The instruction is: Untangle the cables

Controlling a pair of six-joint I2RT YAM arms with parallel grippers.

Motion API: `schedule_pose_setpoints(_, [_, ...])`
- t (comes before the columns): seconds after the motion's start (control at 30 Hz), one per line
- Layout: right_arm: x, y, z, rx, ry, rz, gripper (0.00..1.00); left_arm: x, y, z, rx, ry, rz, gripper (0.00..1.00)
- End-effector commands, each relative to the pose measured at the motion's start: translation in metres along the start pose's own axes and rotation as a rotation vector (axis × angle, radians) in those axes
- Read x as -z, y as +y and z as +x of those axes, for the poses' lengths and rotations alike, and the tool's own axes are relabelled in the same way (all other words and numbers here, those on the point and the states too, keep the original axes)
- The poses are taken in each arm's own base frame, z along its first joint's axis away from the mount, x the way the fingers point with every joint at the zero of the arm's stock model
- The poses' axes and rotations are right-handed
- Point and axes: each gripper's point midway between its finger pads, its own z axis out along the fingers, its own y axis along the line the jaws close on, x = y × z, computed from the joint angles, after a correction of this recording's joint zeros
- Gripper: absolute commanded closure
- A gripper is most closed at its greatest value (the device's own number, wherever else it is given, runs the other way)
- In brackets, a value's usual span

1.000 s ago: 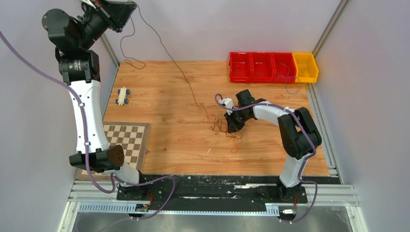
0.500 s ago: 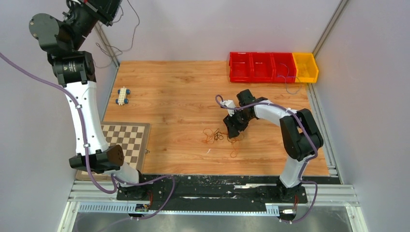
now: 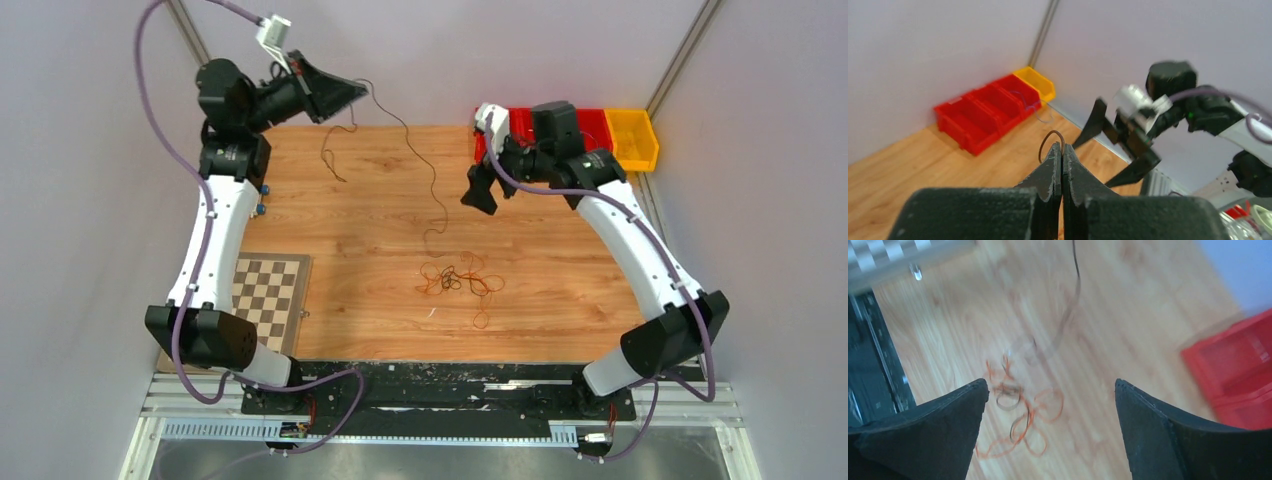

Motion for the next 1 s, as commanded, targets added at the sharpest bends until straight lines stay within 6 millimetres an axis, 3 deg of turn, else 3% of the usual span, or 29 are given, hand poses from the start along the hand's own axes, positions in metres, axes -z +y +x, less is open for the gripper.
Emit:
schedule_pose_setpoints(0.0, [0.042,0.006,-0.092,-0.072,-0.258,0.03,0.02,-0.015,-0.034,0.015,-0.002,-0.003,0.053,1.0])
schedule_pose_setpoints(0.13, [0.06,0.007,-0.144,-0.095,-0.445,0.065,0.0,-0.038,-0.025,0.036,0.141,-0.046,-0.058,1.0])
schedule_pose_setpoints(0.23, [0.053,0.009,-0.168,-0.062,-0.491,0.081,0.0,-0.055,-0.038,0.047,0.205,-0.045,-0.052,1.0])
schedule_pose_setpoints(0.47, [0.024,0.018,-0.202,0.014,-0.533,0.045,0.0,-0.076,-0.054,0.059,0.331,-0.007,-0.011,1.0])
schedule_pose_setpoints(0.67, [0.007,0.013,-0.208,0.014,-0.532,0.05,0.02,-0.074,-0.063,0.061,0.365,-0.005,0.028,1.0])
schedule_pose_setpoints(0.7, [0.006,0.012,-0.207,0.014,-0.53,0.051,0.08,-0.073,-0.066,0.058,0.361,-0.014,0.036,1.0])
schedule_pose_setpoints(0.8, [0.001,0.008,-0.203,0.014,-0.523,0.066,0.52,-0.072,-0.071,0.056,0.376,-0.018,0.058,1.0])
schedule_pose_setpoints(0.97, [0.006,0.018,-0.199,0.052,-0.536,0.031,0.91,-0.071,-0.07,0.052,0.382,-0.03,0.051,1.0])
